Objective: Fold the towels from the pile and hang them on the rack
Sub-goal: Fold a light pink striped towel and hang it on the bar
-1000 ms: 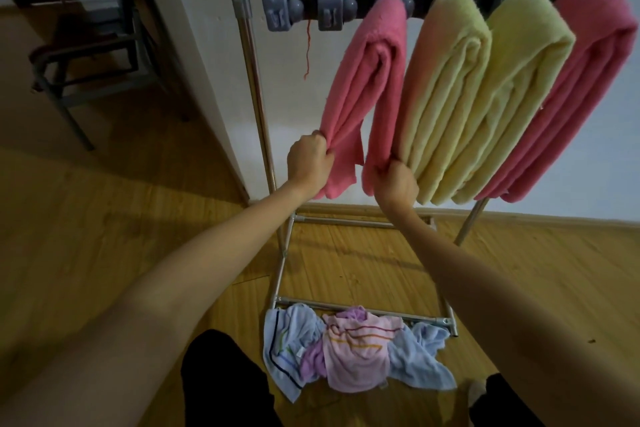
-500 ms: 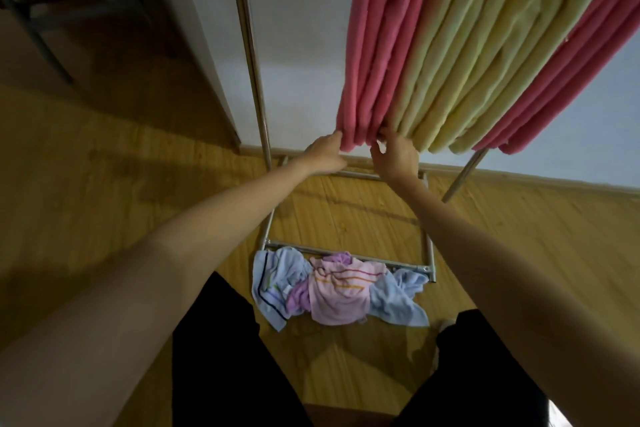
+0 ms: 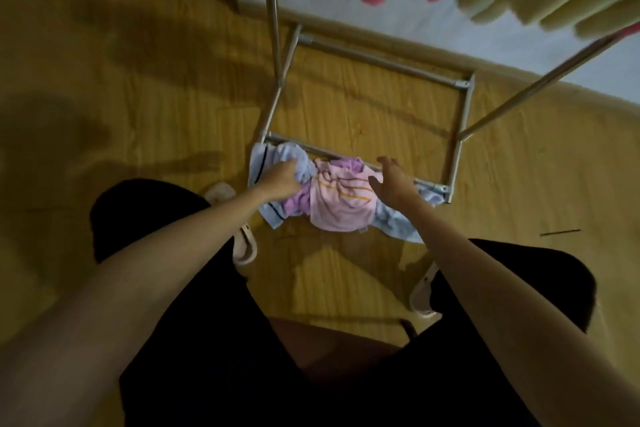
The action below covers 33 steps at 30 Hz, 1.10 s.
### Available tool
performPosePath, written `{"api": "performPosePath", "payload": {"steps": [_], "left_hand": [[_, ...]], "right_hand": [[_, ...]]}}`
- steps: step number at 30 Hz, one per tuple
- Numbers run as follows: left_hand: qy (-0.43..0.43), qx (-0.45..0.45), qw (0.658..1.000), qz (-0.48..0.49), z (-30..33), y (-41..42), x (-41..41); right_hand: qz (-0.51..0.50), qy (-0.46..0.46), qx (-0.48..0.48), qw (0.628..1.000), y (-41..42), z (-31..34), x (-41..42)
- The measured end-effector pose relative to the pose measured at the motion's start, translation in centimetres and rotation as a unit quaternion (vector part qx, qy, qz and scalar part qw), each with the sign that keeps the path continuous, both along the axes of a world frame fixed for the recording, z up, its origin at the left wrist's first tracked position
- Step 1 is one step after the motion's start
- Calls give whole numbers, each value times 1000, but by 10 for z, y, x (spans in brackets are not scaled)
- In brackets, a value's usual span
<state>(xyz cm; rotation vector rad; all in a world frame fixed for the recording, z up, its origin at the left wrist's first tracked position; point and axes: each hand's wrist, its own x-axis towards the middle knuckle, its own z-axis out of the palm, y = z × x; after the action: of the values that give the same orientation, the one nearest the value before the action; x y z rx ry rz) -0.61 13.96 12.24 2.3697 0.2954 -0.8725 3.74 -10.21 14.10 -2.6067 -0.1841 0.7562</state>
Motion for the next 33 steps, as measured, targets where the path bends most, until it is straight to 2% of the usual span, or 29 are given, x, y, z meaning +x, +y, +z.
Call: {"api": "performPosePath", "payload": {"steps": [3,9,14,17,20,22,24,25,29,33], "left_hand": [[56,-8,998,13,-55,14,-20],[71,-30,994,71,-125,4,-33],[50,-56,988,138,-186,-23,-29],[21,-48,990,134,-213,-39,-19],[-13,-53,994,97,-227,-51,10],[-51,-86,994,49,-228,-57,37],[-100,-81,992,-17,-235,-63,64],[-119,-66,989,-54,-237,-66,75],[-100,29,985,-137,-255,-72,105],[-93,126,970,-185,-259,-76,112]], "right_hand": [[31,39,-26,998,-4,-37,-17],[47,107,-55,992,-15,-107,-38],[83,151,-98,980,-20,-160,-37],[112,153,-93,977,-16,-183,-25],[124,125,-69,982,-11,-205,-1],[120,100,-66,986,-7,-216,17],[116,89,-70,987,-5,-226,38],[112,89,-71,987,-4,-228,45],[96,98,-97,986,-9,-248,70],[95,109,-106,984,-9,-257,79]]}}
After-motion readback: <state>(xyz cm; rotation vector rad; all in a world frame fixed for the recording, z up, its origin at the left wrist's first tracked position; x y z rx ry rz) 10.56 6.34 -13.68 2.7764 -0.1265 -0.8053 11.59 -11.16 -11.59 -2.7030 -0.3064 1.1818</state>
